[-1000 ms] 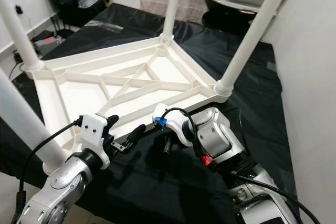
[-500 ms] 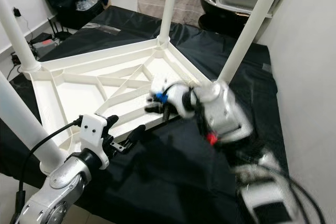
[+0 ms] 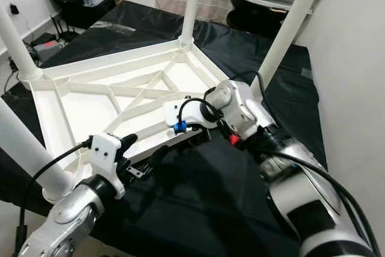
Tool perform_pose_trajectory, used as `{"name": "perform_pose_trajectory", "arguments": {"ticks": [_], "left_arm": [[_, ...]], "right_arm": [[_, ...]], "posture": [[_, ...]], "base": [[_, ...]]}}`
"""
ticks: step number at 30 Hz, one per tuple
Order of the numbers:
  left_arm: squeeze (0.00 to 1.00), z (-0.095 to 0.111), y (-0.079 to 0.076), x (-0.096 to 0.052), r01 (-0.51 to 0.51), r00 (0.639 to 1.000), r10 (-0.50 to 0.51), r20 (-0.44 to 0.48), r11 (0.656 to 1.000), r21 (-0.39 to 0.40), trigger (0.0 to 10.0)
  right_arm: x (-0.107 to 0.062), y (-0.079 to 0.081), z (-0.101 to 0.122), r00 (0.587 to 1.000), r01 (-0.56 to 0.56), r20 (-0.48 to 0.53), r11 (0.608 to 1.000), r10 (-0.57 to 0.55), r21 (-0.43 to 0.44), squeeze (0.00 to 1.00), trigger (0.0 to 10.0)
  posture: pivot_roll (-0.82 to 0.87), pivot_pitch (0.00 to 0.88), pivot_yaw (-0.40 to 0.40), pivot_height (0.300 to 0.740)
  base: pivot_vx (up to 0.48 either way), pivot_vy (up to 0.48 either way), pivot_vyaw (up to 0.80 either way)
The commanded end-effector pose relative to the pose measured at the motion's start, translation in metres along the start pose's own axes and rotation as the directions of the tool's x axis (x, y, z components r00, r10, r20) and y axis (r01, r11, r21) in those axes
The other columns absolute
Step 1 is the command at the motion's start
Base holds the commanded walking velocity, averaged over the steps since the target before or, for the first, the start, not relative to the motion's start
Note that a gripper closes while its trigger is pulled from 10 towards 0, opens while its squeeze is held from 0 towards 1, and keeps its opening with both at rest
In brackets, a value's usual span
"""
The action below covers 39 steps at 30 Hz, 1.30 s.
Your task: Building children table
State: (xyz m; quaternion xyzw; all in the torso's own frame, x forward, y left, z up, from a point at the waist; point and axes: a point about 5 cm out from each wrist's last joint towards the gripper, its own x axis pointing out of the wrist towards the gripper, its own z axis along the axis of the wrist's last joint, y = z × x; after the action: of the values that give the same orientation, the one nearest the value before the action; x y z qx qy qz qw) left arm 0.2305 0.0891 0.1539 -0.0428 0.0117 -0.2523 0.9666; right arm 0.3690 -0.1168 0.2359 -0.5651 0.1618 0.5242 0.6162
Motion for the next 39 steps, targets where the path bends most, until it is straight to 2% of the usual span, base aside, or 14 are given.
{"name": "perform_pose_trajectory", "arguments": {"ticks": [1,2,7,9,10,11,14,15,22,29,33,36,38,39], "left_arm": [[0.0,-0.001,-0.006,-0.003,0.012,1.0,-0.012,-0.008,1.0,-0.022,10.0],[0.0,-0.001,-0.006,-0.003,0.011,1.0,-0.012,-0.008,1.0,-0.025,10.0],[0.0,0.001,-0.007,-0.003,0.009,1.0,-0.01,-0.006,1.0,-0.029,10.0],[0.0,0.001,-0.008,-0.003,0.008,1.0,-0.008,-0.006,1.0,-0.03,10.0],[0.0,0.001,-0.008,-0.003,0.008,1.0,-0.008,-0.006,1.0,-0.03,10.0],[0.0,0.001,-0.008,-0.003,0.007,1.0,-0.007,-0.005,0.999,-0.032,10.0],[0.0,0.001,-0.008,-0.003,0.006,1.0,-0.006,-0.005,0.999,-0.033,10.0],[0.0,0.001,-0.008,-0.003,0.005,1.0,-0.005,-0.004,0.999,-0.034,10.0],[0.0,0.001,-0.008,0.0,-0.001,1.0,0.001,-0.002,0.999,-0.034,10.0],[0.0,0.001,-0.006,0.002,-0.004,1.0,0.004,-0.001,1.0,-0.031,10.0],[0.0,0.001,-0.005,0.004,-0.003,1.0,0.003,0.0,1.0,-0.03,10.0],[0.0,0.0,-0.005,0.005,-0.003,1.0,0.003,0.002,1.0,-0.029,10.0],[0.0,0.0,-0.005,0.005,-0.003,1.0,0.003,0.002,1.0,-0.029,10.0],[0.0,0.0,-0.005,0.006,-0.003,1.0,0.003,0.002,1.0,-0.028,10.0]], "right_arm": [[0.003,-0.001,-0.003,0.999,-0.022,-0.031,1.0,0.022,-0.019,0.96,10.0],[0.002,-0.001,-0.006,0.997,-0.067,-0.046,0.998,0.065,-0.024,0.0,10.0],[0.004,0.008,-0.013,0.97,-0.222,-0.115,0.972,0.213,-0.072,0.0,10.0],[0.007,0.013,-0.015,0.956,-0.271,-0.145,0.958,0.257,-0.093,0.0,5.6],[0.007,0.013,-0.015,0.956,-0.271,-0.145,0.958,0.257,-0.093,0.0,5.6],[0.008,0.016,-0.016,0.946,-0.298,-0.161,0.949,0.28,-0.103,0.0,6.8],[0.009,0.018,-0.017,0.94,-0.317,-0.172,0.942,0.296,-0.109,0.0,6.8],[0.013,0.019,-0.016,0.943,-0.306,-0.174,0.946,0.284,-0.112,0.0,0.0],[0.025,0.022,-0.017,0.953,-0.275,-0.141,0.961,0.268,-0.033,0.0,0.0],[0.019,0.03,-0.03,0.951,-0.276,-0.118,0.956,0.286,0.095,0.0,0.0],[0.015,0.034,-0.034,0.961,-0.248,-0.073,0.945,0.268,0.214,0.0,0.0],[0.013,0.043,-0.031,0.968,-0.245,0.071,0.857,0.239,0.453,0.0,0.0],[0.013,0.043,-0.031,0.968,-0.245,0.071,0.857,0.239,0.453,0.0,0.0],[0.013,0.047,-0.029,0.965,-0.263,0.122,0.815,0.234,0.516,0.0,0.0]], "posture": [[-0.03,0.184,-0.151,0.74],[-0.03,0.194,-0.153,0.74],[-0.04,0.199,-0.159,0.74],[-0.04,0.199,-0.162,0.74],[-0.04,0.199,-0.162,0.74],[-0.05,0.2,-0.164,0.74],[-0.05,0.2,-0.164,0.74],[-0.05,0.197,-0.167,0.74],[-0.06,0.189,-0.171,0.74],[-0.08,0.177,-0.166,0.74],[-0.08,0.172,-0.166,0.74],[-0.09,0.168,-0.168,0.74],[-0.09,0.168,-0.168,0.74],[-0.09,0.166,-0.171,0.74]], "base": [[0.0,0.0,0.0],[0.0,0.0,0.0],[0.0,0.0,0.0],[0.0,0.0,0.0],[0.0,0.0,0.0],[0.0,0.0,0.0],[0.0,0.0,0.0],[0.0,0.0,0.0],[0.0,0.0,0.0],[0.0,0.0,0.0],[0.0,0.0,0.0],[0.0,0.0,0.0],[0.0,0.0,0.0],[0.0,0.0,0.0]]}}
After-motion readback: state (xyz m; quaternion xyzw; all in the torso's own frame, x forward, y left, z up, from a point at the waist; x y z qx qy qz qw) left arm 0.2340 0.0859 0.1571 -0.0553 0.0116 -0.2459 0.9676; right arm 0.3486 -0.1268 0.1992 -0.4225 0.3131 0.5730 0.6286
